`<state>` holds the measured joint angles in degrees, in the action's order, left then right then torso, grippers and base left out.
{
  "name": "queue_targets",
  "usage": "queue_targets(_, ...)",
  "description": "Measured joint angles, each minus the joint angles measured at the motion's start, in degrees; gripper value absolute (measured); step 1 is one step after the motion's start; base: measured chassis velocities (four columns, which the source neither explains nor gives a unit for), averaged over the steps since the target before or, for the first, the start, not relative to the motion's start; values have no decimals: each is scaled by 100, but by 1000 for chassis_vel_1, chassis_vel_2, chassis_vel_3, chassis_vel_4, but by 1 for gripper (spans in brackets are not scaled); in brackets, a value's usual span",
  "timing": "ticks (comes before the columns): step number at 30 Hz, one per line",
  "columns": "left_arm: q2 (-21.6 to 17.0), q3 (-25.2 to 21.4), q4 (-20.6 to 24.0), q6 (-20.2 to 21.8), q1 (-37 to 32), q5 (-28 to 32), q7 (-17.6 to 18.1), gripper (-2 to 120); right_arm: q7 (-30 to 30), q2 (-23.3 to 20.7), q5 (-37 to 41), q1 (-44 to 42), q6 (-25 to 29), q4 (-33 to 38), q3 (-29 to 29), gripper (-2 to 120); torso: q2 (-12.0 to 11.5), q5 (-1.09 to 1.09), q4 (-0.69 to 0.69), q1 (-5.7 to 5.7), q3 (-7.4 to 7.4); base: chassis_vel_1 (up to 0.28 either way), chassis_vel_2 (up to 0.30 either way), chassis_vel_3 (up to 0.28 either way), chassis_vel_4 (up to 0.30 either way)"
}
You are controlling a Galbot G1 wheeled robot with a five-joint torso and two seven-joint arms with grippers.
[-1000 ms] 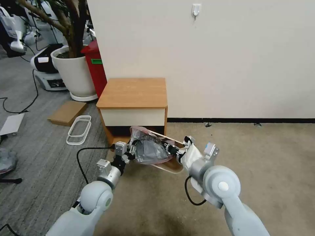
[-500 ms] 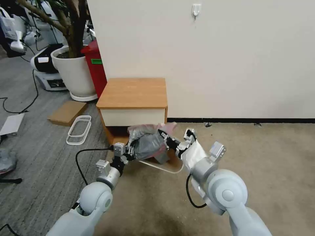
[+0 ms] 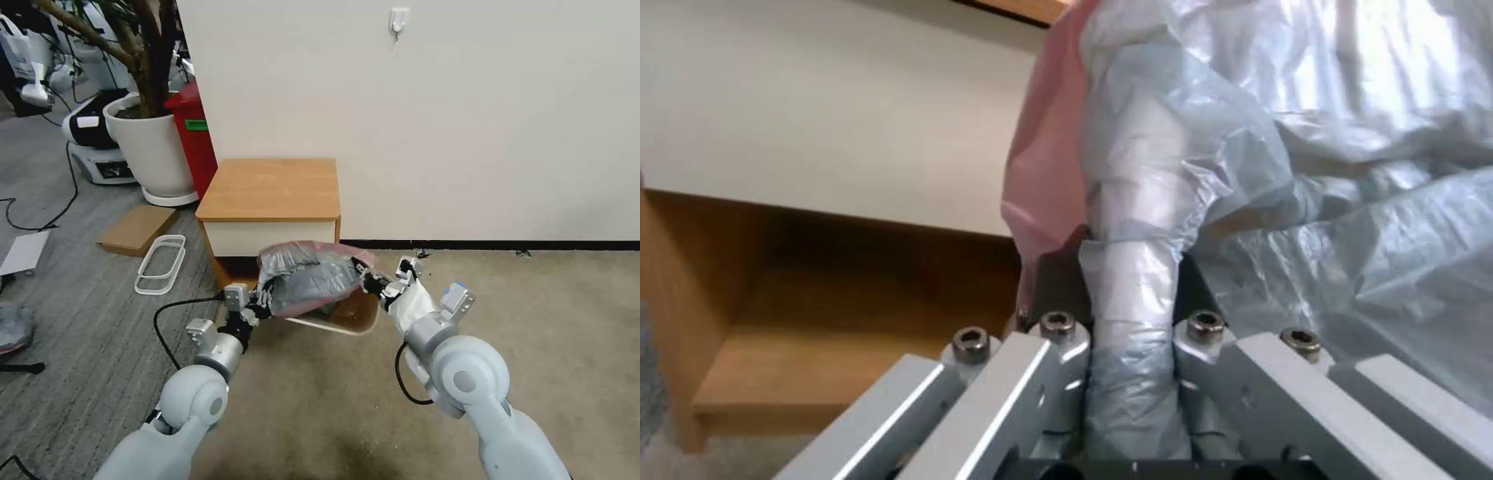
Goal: Pick up the garbage bag from the table and place it over the trash can.
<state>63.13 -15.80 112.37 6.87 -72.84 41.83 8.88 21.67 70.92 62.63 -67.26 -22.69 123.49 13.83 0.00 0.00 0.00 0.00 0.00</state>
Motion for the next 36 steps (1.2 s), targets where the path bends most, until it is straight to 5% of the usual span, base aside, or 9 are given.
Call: queue_targets(36,275,-141,15,36,29,869,452,7,330,-152,348,34,-123,-265,570,0,0,0,0,0,0,0,0,0,0)
